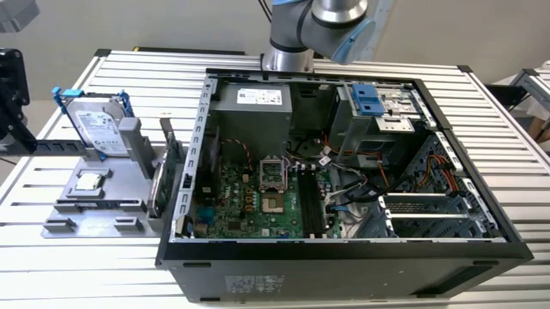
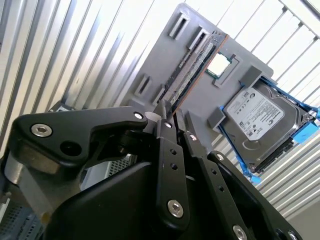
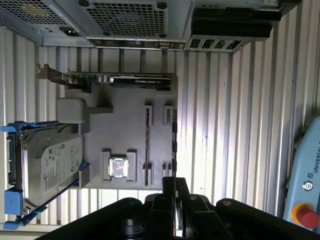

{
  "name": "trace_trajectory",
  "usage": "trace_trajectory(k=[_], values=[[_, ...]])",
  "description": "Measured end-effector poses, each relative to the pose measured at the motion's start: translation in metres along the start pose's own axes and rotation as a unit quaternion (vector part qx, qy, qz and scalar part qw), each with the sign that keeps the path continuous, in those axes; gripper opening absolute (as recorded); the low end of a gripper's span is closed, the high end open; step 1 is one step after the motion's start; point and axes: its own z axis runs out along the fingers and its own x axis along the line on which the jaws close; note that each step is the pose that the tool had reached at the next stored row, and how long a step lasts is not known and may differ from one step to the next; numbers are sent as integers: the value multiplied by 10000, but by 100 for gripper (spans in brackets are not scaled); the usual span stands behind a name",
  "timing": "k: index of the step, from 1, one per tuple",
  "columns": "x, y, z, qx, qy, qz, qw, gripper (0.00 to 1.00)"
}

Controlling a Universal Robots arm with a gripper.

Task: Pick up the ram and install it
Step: 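Pick up the ram and move it above insertion slot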

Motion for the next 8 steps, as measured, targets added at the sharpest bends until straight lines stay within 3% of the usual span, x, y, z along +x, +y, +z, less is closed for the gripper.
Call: trace_trajectory(k=[8], values=[[0, 0, -65, 0, -1, 0, 10000, 0]])
